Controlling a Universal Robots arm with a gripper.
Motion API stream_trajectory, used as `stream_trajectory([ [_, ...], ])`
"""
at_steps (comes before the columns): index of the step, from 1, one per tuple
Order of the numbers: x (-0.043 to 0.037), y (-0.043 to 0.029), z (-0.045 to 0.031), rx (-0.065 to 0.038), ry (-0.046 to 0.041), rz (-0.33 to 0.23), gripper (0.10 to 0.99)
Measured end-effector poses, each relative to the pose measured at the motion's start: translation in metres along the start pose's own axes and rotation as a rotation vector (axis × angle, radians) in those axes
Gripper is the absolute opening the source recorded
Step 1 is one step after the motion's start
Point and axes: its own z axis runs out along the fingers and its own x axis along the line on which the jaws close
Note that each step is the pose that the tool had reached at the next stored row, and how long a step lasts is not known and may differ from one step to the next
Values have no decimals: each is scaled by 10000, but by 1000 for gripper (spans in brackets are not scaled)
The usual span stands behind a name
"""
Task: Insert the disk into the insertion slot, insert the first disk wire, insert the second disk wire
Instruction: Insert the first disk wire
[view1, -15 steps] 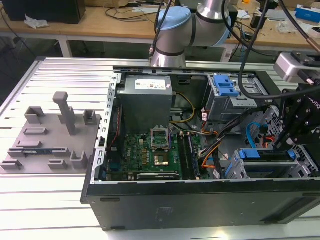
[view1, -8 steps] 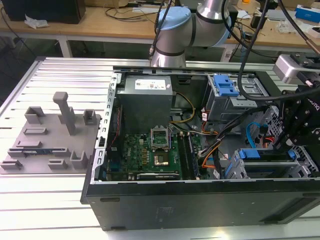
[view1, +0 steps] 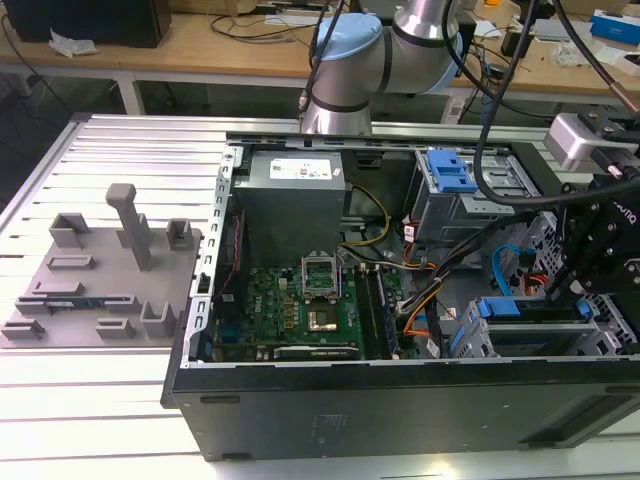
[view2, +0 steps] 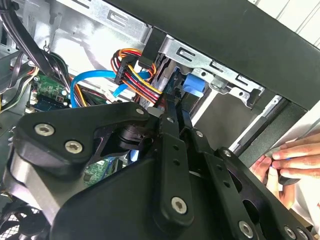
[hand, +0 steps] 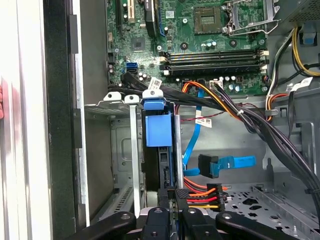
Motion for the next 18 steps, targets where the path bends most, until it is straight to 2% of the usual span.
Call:
stream_trajectory([
  [6, -1, -1, 17, 0, 0, 0, 176],
  [8, 0, -1, 17, 0, 0, 0, 294],
  [9, 0, -1, 16, 0, -3, 0, 294],
  [11, -1, 0, -3, 0, -1, 0, 416],
  [12, -3, 1, -15, 0, -1, 0, 416],
  [13, -8, 3, -38, 0, -1, 2, 482],
  [18, -21, 6, -136, 4, 0, 0, 482],
])
